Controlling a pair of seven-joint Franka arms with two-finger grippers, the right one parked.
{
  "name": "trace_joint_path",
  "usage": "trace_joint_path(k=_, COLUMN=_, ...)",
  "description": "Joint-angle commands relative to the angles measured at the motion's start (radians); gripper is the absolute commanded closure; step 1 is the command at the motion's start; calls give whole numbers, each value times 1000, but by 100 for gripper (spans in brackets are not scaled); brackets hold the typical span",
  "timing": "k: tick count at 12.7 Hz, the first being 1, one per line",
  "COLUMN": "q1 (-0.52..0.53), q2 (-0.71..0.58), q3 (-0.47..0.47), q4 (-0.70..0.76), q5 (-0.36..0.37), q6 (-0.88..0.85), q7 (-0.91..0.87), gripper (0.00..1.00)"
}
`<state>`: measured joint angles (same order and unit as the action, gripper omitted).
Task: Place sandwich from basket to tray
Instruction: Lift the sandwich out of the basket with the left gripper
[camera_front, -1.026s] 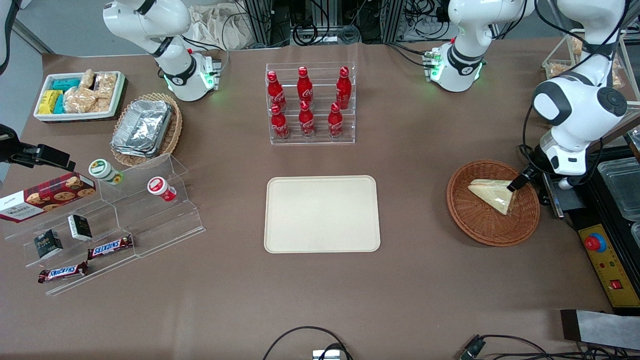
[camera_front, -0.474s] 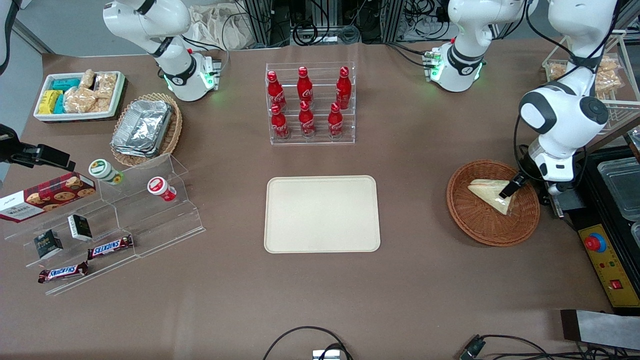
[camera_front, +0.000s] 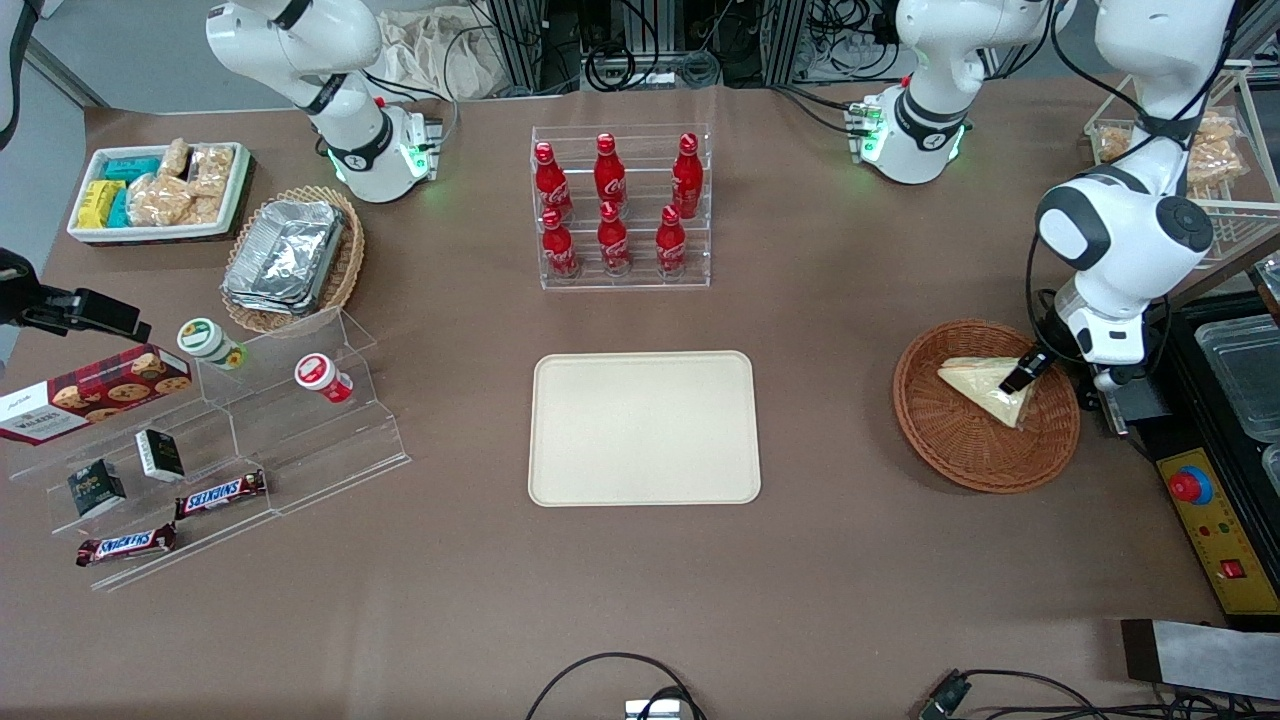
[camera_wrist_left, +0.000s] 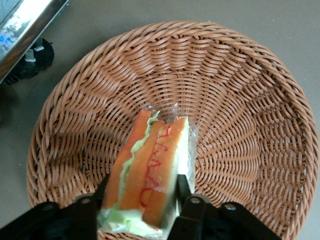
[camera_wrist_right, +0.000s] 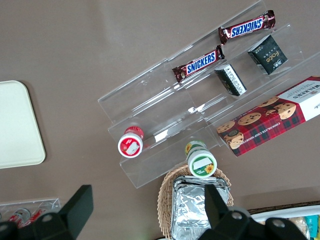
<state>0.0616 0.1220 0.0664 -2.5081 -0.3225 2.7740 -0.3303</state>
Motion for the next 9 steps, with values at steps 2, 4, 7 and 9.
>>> trace_joint_path(k=2, q1=-5, q2=7, q3=-7, q4=9, q5=-18, q6=19, q7=-9, gripper=86)
trace_joint_path(k=4, q1=-5, q2=-2, q3=-11, q4=18, q5=-17, q6=13, q7=-3, gripper=86)
trace_joint_path(k=7, q1=-5, q2=-50, q3=-36, q4=34, q5=-6, q6=-29, q7=-1, gripper=86)
trace_joint_path(k=9, q1=-5, q2=-86, q3=-46, q4=43, q5=19, q6=-94, q7=2, gripper=86)
